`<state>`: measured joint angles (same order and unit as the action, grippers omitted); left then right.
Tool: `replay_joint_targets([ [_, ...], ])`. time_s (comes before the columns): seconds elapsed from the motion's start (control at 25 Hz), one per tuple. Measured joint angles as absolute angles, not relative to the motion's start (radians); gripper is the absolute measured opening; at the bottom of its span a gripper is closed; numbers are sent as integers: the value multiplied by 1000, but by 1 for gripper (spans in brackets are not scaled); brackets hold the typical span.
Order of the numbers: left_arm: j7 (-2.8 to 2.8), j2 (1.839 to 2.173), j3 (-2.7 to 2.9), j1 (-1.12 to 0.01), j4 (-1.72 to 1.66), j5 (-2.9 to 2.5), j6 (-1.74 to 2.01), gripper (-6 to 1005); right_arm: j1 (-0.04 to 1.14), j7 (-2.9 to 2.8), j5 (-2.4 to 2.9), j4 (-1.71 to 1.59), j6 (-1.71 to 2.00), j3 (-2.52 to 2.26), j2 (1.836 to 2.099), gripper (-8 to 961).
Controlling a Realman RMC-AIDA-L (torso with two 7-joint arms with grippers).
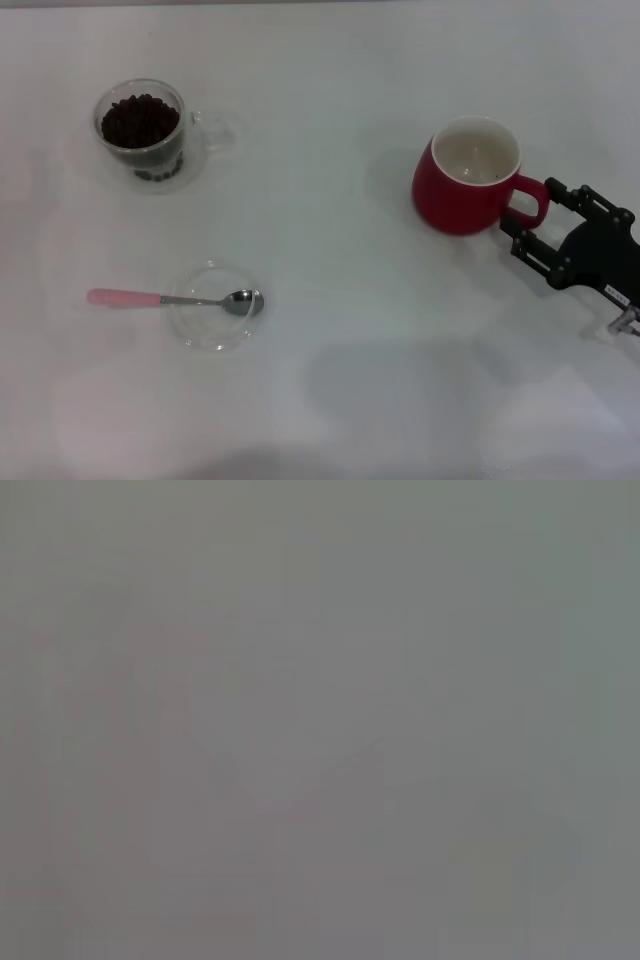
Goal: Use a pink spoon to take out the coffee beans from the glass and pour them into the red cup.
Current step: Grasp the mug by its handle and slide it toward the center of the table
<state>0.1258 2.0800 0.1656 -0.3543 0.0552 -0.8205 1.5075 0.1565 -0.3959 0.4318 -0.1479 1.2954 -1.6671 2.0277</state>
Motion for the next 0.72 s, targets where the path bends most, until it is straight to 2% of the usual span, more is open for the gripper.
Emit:
replay_joint_targets([
  [0.28, 126, 2080, 166, -337, 55, -821, 1519, 890, 158, -399, 401, -193, 1206, -1666, 2028, 707],
  [0.72, 126, 2080, 166, -328, 51, -821, 1524, 891, 172, -391, 343, -209, 1181, -1657, 2028, 636],
])
